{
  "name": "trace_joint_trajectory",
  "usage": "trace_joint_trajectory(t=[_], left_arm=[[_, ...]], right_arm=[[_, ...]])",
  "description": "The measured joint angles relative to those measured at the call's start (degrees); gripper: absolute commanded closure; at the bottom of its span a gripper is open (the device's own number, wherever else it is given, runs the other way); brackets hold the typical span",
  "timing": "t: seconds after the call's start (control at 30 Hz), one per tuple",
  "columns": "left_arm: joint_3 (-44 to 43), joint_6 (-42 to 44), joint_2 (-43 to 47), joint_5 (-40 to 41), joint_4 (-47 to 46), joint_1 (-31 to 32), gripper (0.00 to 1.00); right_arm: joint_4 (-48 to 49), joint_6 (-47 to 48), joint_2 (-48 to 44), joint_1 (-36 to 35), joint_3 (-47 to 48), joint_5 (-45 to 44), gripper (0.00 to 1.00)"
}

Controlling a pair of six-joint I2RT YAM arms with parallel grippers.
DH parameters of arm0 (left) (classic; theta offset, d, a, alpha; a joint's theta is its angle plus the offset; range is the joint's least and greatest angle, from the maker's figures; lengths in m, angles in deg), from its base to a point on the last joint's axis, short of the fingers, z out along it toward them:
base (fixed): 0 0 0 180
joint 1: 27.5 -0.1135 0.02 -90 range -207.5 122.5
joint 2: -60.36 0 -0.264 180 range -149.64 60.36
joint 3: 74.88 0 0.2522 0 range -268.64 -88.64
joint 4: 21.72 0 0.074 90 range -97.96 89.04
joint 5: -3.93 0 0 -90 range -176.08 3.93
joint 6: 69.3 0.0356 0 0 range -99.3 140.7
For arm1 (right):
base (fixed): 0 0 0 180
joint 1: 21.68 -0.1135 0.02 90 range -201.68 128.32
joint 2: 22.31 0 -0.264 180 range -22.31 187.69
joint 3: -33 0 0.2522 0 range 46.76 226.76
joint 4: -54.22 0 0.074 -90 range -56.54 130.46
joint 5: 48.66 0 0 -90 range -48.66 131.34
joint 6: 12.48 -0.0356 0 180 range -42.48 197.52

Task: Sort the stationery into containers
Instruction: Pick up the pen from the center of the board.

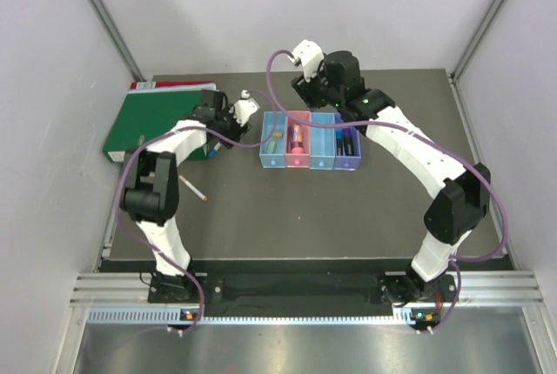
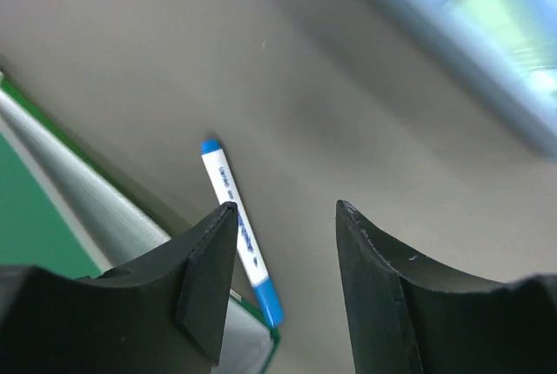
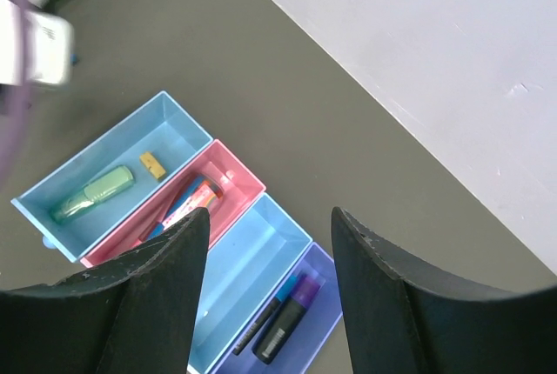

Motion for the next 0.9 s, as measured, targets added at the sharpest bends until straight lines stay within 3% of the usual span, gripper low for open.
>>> trace_joint_trajectory(t=[0.2, 0.33, 0.63, 0.9], left_arm=[[-5.49, -0.2, -11.52, 9.77, -0.17, 0.28, 0.47], [-8.9, -1.33, -12.81, 13.07, -0.24, 0.52, 0.47], [-11.02, -2.91, -14.25, 15.15, 2.14, 0.94, 0.45], [-19.41, -2.62, -18.51, 14.64, 13.16, 0.72, 0.45]], right_arm=[[0.13, 0.0, 0.0, 0.28, -0.09, 0.07, 0.42], [0.59, -0.02, 0.0, 0.55, -0.96, 0.15, 0.42], [0.66, -0.07, 0.0, 0.7, -1.51, 0.61, 0.42], [0.59, -0.2, -0.55, 0.76, -1.6, 0.74, 0.42]])
